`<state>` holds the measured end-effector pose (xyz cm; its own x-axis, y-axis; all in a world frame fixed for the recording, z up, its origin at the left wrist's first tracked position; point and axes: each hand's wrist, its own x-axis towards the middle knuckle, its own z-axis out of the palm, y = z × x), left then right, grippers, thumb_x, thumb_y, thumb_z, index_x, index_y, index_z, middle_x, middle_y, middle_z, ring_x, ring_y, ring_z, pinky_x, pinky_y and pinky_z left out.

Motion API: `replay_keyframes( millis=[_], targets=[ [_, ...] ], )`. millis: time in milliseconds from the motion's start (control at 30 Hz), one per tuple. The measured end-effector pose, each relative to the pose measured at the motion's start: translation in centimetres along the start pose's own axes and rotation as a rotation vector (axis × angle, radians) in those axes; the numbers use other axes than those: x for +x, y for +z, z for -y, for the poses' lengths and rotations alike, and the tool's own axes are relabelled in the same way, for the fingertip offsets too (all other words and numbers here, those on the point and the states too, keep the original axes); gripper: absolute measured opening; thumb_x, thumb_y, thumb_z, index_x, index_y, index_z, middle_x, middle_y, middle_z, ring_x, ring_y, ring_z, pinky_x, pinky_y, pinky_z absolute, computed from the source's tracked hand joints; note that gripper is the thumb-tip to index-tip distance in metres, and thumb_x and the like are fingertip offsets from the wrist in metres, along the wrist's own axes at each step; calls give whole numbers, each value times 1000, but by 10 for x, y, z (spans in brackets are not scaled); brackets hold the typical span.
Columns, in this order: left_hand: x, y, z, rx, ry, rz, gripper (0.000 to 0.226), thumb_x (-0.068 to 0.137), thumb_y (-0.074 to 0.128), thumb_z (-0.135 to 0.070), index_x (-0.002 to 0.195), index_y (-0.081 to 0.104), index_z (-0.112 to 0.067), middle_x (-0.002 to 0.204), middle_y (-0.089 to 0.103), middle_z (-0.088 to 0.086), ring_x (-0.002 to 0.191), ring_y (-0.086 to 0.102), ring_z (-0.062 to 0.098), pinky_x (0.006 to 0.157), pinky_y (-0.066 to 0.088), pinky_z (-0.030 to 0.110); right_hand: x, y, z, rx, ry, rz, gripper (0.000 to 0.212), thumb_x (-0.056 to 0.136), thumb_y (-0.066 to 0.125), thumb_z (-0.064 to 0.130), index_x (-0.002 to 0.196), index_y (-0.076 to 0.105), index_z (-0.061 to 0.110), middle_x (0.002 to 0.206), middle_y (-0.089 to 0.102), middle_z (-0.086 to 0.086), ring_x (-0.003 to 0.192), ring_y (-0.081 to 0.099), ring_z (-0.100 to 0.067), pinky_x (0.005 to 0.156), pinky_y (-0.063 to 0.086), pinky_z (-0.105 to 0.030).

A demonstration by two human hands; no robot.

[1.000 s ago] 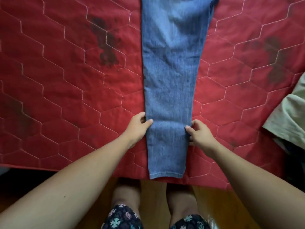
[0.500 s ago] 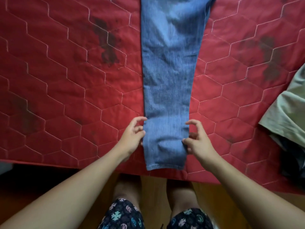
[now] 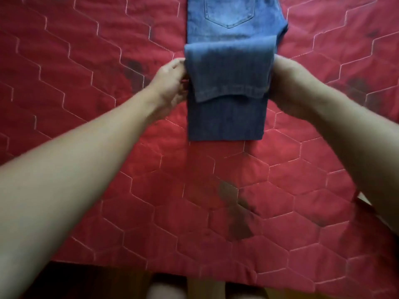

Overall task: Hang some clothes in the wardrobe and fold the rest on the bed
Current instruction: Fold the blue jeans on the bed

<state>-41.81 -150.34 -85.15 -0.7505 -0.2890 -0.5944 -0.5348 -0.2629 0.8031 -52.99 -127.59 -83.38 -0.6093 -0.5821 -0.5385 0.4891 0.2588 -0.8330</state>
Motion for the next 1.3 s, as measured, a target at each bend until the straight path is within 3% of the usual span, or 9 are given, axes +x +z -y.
replay_keyframes(
  millis=[167, 333, 500, 633, 800, 900, 967, 1100, 1300],
  targets=[
    [-8, 7, 69, 68, -379, 34, 11, 100, 58, -24, 91, 62, -18, 82, 68, -7, 68, 63, 7, 64, 48, 23, 4, 9, -79, 93, 480, 90, 42, 101, 53, 43, 127, 68, 13, 123, 72, -7, 113, 69, -22, 96, 55, -37],
    [-63, 7, 120, 38, -451, 103, 24, 97, 59, -1, 119, 63, -10, 109, 72, 8, 88, 70, 16, 78, 60, 30, -41, 17, -132, 177, 523, -45, 26, 95, 62, 3, 120, 67, -2, 111, 74, -17, 89, 76, -25, 74, 63, -37],
    [-131, 12, 162, 57, -550, 106, 34, 97, 57, 4, 130, 55, 0, 122, 68, 22, 106, 67, 29, 101, 50, 49, -105, 34, -176, 137, 647, -76, 19, 95, 63, 1, 113, 68, -1, 109, 75, -18, 92, 74, -28, 78, 63, -36],
    [-181, 17, 193, 103, -604, 130, 31, 96, 58, 4, 126, 59, -2, 110, 74, 16, 101, 71, 26, 94, 56, 42, -154, 48, -198, 97, 769, -65, 19, 93, 66, 3, 111, 69, -1, 106, 76, -16, 91, 75, -27, 79, 62, -37],
    [-169, 22, 189, 177, -309, -2, 47, 90, 64, 7, 123, 50, -23, 104, 70, 17, 80, 70, 5, 73, 55, 20, -151, 49, -190, -525, 378, -166, 50, 87, 70, 8, 132, 49, 17, 117, 71, -7, 102, 68, -25, 92, 54, -41],
    [-136, 20, 170, 306, -107, 48, 91, 87, 69, 4, 153, 22, -38, 97, 64, 11, 78, 64, 7, 77, 53, 22, -129, 37, -171, -722, 101, -173, 96, 84, 64, 7, 154, 10, 43, 110, 69, -7, 89, 64, -27, 82, 51, -39],
    [-117, 18, 158, 410, -17, 95, 103, 86, 75, -6, 156, 10, -45, 105, 65, 10, 80, 61, 10, 80, 54, 28, -110, 30, -160, -798, 9, -87, 89, 87, 67, 16, 156, 17, 43, 119, 65, -8, 102, 61, -24, 90, 48, -36],
    [-94, 20, 142, 293, -64, 12, 91, 89, 74, -41, 155, 11, -48, 115, 68, 2, 96, 67, 13, 85, 55, 29, -75, 27, -144, -608, 91, -206, 29, 93, 62, 50, 116, 58, 31, 97, 68, 14, 90, 62, -12, 78, 48, -27],
    [-97, 25, 137, -114, -318, -75, 77, 82, 71, -62, 139, 31, -30, 111, 70, 7, 84, 66, 15, 61, 57, 30, -67, 35, -137, -62, 460, -277, 51, 91, 53, 70, 77, 69, 23, 60, 62, 8, 45, 55, -8, 43, 44, -22]
  ],
)
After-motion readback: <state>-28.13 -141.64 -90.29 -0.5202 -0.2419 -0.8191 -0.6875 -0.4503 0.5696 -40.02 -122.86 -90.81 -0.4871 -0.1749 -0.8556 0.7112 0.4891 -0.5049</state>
